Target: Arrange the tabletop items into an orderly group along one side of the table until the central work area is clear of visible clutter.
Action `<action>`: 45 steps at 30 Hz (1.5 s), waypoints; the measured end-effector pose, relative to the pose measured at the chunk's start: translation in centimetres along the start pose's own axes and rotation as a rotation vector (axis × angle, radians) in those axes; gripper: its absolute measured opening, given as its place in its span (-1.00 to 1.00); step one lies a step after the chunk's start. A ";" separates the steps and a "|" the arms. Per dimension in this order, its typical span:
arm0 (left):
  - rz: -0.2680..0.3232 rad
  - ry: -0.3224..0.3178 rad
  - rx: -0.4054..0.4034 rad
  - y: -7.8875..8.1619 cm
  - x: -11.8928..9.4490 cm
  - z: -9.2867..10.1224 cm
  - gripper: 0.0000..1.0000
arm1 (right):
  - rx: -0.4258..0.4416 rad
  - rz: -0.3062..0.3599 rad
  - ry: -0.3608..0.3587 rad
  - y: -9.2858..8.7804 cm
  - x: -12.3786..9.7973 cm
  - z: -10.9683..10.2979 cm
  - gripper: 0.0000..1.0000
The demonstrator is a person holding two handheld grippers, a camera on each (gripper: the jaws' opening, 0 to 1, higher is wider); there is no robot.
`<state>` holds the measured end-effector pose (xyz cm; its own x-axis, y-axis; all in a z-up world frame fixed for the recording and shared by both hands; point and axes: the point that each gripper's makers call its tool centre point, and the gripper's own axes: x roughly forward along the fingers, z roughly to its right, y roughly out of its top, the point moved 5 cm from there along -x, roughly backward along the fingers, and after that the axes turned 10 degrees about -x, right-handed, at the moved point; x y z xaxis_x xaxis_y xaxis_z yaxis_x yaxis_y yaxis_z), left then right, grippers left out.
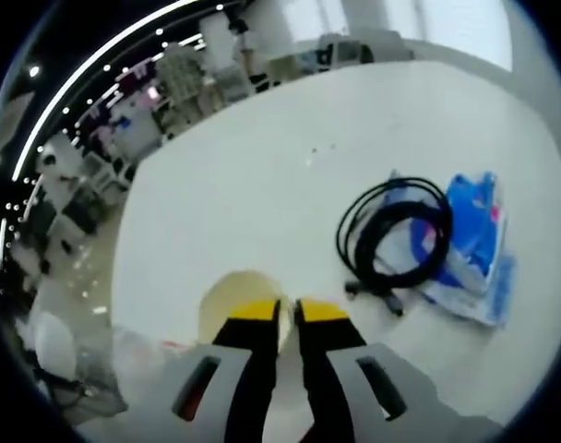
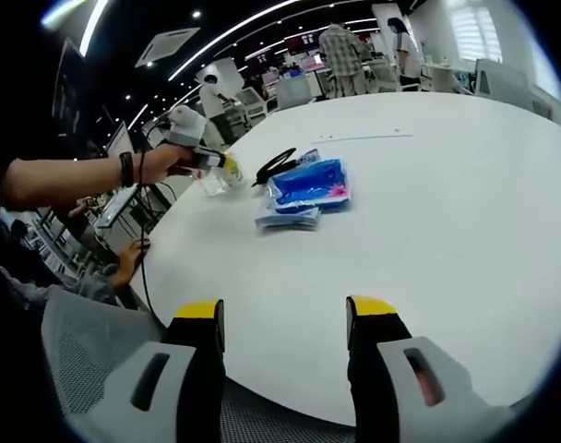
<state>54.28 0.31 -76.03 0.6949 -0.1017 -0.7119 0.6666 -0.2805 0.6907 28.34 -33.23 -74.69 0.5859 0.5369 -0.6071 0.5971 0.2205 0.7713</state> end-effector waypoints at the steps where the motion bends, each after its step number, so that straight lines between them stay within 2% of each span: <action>1: 0.013 0.001 -0.011 0.2 -0.2 -0.1 -0.74 | 0.002 0.001 -0.001 0.0 0.0 0.1 0.07; 16: 0.095 -0.055 -0.042 0.5 -1.9 0.0 -0.40 | -0.005 0.005 0.002 0.1 0.1 0.0 0.07; 25: 0.180 -0.097 -0.056 1.1 -3.4 0.2 -0.27 | -0.007 0.011 0.002 0.1 0.0 0.1 0.07; 28: 0.187 -0.098 -0.053 0.9 -4.1 0.4 -0.25 | -0.006 0.015 0.002 0.2 0.0 0.1 0.07; 32: 0.174 -0.111 -0.123 0.1 -5.1 0.7 -0.26 | -0.006 0.019 0.002 0.3 0.0 0.0 0.07; 41: 0.162 -0.120 -0.124 -2.7 -7.6 3.0 -0.02 | -0.015 0.025 0.013 0.4 -0.2 -0.2 0.08; 45: 0.155 -0.120 -0.137 -3.4 -8.4 3.4 0.05 | -0.024 0.023 0.021 0.5 -0.1 -0.4 0.08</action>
<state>45.24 -1.08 -72.79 0.7599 -0.2488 -0.6006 0.5908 -0.1213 0.7977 28.36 -32.88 -74.12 0.5871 0.5592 -0.5853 0.5704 0.2273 0.7893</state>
